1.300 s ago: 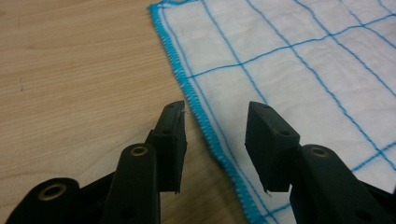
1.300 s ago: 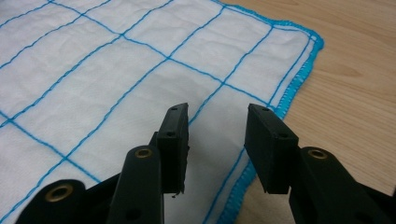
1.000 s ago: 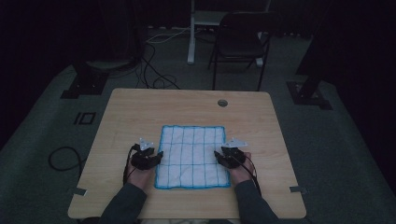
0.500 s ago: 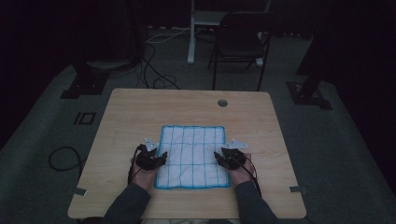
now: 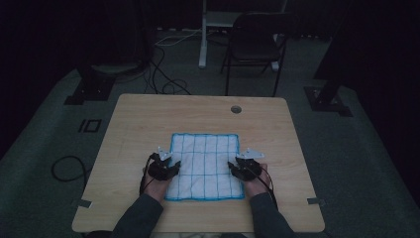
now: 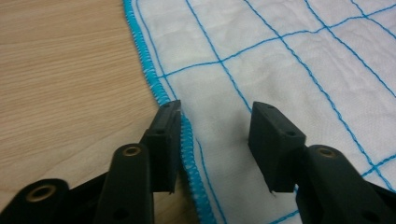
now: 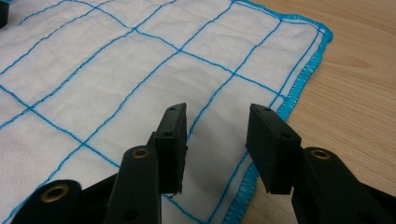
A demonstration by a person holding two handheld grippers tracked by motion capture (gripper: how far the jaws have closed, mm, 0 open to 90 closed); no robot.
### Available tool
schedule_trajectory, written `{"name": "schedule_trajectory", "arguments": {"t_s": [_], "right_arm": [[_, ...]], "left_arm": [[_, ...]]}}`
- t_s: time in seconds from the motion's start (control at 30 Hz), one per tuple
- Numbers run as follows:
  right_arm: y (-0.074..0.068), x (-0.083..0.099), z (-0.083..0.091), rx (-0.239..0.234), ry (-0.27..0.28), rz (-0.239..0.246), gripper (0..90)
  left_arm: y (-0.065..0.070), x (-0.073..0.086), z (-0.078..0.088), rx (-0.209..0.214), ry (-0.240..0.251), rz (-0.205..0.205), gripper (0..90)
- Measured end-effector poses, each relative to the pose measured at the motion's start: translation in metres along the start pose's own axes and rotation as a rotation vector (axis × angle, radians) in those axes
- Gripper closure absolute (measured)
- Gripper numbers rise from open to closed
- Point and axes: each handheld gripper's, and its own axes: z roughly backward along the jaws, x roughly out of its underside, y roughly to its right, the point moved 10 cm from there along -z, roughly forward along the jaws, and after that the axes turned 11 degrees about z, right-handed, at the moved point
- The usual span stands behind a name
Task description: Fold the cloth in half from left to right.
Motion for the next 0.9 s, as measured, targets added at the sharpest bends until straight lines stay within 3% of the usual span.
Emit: {"name": "schedule_trajectory", "arguments": {"t_s": [0.23,0.33,0.73,0.9], "right_arm": [[0.002,0.000,0.002,0.002,0.007,0.007,58.1],[0.007,0.001,0.004,0.010,0.014,-0.014,58.1],[0.008,0.002,0.007,0.011,0.018,-0.019,59.8],[0.006,0.003,0.004,0.017,0.004,-0.007,65.9]], "left_arm": [[-0.002,-0.001,0.000,0.010,0.001,0.006,76.6],[-0.006,-0.002,0.000,0.025,-0.004,0.016,82.0],[-0.020,-0.008,-0.001,0.035,-0.032,-0.021,85.4],[-0.026,-0.011,-0.003,0.045,-0.033,-0.002,85.6]]}}
